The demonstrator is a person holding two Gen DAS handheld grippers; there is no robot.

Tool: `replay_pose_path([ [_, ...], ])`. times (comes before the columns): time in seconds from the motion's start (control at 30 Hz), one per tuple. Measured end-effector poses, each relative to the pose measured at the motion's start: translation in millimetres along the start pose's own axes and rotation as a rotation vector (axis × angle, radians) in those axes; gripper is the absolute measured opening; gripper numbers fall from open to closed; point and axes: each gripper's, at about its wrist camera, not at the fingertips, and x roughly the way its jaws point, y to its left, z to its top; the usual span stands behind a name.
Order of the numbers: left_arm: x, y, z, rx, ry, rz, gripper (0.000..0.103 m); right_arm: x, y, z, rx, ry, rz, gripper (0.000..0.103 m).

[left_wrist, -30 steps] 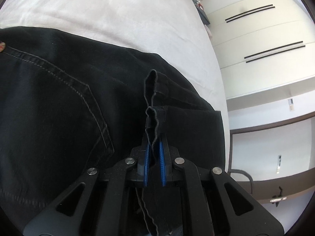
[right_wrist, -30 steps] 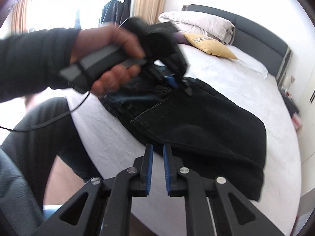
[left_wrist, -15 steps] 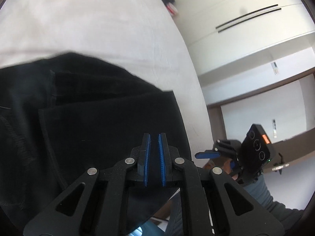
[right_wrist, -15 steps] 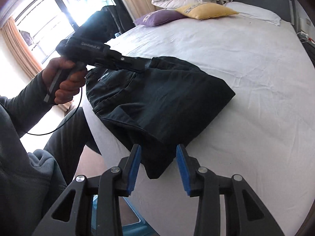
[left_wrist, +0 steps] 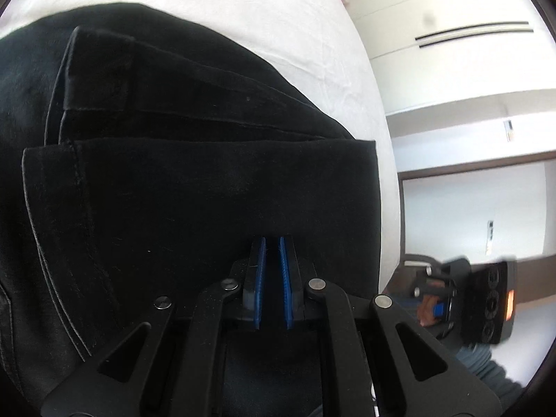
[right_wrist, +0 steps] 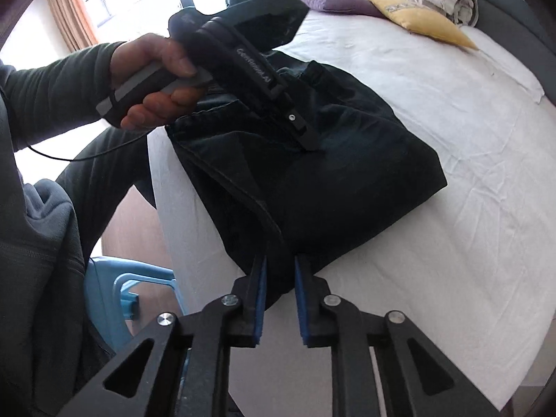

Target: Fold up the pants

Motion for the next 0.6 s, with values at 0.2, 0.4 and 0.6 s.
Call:
replay_pose_path([
  [0.2, -13, 21, -8, -0.062, -0.023, -0.029, 0.008, 9, 92, -13, -0.345, 0.086, -0.334, 0.011],
  [0.4, -29, 38, -22, -0.099, -0.052, -0.062, 0.008, 29, 123, -33, -0.31, 0.137, -0.31, 0.002],
  [0.6, -64, 41, -38, 0.002, -0.037, 0.0, 0.008, -21, 101, -27, -0.052, -0.011, -0.276, 0.001],
])
